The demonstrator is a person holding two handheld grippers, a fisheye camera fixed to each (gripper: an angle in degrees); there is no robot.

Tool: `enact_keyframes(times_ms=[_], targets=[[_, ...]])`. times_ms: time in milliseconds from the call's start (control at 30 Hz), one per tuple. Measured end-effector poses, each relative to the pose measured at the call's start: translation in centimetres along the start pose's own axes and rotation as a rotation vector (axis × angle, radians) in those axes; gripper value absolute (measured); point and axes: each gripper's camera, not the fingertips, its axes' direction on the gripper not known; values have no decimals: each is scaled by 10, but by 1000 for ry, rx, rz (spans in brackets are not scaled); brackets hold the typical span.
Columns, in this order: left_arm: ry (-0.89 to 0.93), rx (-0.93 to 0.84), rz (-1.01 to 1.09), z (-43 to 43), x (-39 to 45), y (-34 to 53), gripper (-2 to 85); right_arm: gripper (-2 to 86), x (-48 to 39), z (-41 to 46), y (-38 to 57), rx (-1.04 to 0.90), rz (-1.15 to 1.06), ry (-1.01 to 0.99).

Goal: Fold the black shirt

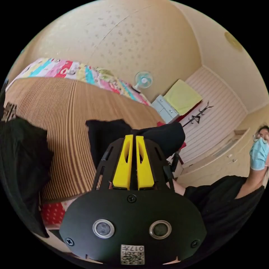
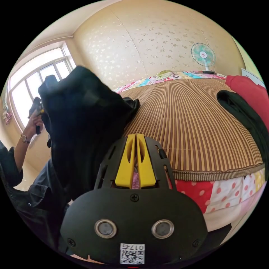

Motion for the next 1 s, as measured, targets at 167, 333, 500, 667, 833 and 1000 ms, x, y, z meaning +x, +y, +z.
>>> enact_keyframes(times_ms=[167, 333, 500, 667, 833, 1000], targets=[[-150, -59, -54, 35, -8, 48, 30, 6, 13, -1, 4, 3, 11, -12], [-180, 165, -13, -15, 38, 35, 106, 6, 21, 1, 10, 6, 17, -20], [-77, 49, 392, 14, 176, -3, 116, 4, 22, 6, 18, 9, 21, -24], [-48, -340, 572, 167, 254, 14, 142, 5, 21, 13, 28, 15, 29, -39], [-480, -363, 645, 271, 286, 59, 103, 9, 13, 24, 41, 21, 30, -46], [-288, -203, 466, 232, 258, 52, 38, 29, -3, 36, 56, 17, 19, -75]])
